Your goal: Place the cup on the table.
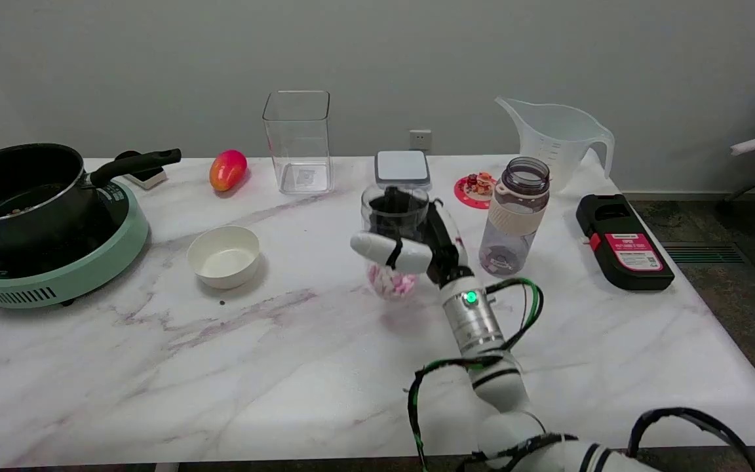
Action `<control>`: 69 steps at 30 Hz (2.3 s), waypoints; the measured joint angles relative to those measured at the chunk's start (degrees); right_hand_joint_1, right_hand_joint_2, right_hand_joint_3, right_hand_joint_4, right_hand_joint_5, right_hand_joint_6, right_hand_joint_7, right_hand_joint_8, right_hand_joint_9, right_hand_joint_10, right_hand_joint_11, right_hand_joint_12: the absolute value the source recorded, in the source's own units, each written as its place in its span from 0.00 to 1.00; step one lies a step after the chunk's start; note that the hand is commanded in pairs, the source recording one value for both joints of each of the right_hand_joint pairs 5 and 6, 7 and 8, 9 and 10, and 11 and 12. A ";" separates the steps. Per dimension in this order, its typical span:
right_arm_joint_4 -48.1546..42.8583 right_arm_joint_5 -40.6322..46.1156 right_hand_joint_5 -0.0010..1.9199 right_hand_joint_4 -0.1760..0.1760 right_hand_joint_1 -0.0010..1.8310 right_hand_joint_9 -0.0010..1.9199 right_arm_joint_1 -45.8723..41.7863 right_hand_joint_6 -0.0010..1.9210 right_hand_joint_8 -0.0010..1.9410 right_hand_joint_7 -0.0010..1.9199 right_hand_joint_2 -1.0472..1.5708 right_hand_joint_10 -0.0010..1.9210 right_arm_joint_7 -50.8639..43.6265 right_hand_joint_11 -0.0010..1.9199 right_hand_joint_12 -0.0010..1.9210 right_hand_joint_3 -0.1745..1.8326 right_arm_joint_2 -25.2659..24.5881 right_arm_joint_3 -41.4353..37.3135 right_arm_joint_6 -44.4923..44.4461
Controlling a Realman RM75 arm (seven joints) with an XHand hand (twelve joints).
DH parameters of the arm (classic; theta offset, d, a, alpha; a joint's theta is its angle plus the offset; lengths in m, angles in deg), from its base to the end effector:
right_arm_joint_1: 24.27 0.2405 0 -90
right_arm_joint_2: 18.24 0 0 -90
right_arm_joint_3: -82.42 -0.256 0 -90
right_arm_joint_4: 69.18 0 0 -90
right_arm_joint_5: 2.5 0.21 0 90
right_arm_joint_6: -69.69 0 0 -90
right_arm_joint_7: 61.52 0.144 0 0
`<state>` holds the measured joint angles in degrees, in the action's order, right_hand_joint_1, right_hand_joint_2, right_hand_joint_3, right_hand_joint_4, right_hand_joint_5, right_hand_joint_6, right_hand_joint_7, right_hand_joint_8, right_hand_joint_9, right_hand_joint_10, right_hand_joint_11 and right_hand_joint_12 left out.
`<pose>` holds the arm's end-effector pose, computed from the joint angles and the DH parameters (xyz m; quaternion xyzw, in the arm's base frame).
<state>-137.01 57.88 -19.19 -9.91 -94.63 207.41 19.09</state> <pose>-0.3037 -0.3293 0.2254 0.5212 -0.4222 0.5866 0.4538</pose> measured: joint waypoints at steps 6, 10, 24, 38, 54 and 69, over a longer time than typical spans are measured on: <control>-2.10 0.11 0.93 0.50 0.65 0.85 4.10 0.93 0.88 0.89 1.00 0.85 0.06 0.72 0.72 0.20 1.38 -0.71 0.01; -4.87 0.29 0.96 0.50 0.66 0.86 6.68 0.96 0.89 0.90 1.00 0.86 0.06 0.73 0.73 0.19 2.46 -2.16 0.91; -18.31 3.41 0.99 0.50 0.66 0.87 10.64 0.99 0.91 0.92 1.00 0.87 -8.24 0.75 0.75 0.19 6.61 -6.39 3.82; -29.38 5.41 0.98 0.50 0.67 0.88 5.11 0.98 0.91 0.92 1.00 0.88 -26.12 0.75 0.75 0.19 7.02 -5.31 -5.61; -35.99 3.92 0.92 0.50 0.67 0.87 -4.84 0.92 0.89 0.90 1.00 0.87 -39.36 0.75 0.75 0.20 11.43 -3.88 -25.15; -35.07 10.71 0.84 0.50 0.73 0.81 -13.95 0.84 0.83 0.84 0.91 0.81 -44.56 0.69 0.69 0.33 20.56 -13.60 -27.01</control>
<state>-172.08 68.58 -33.13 -54.47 -74.07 193.81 -7.92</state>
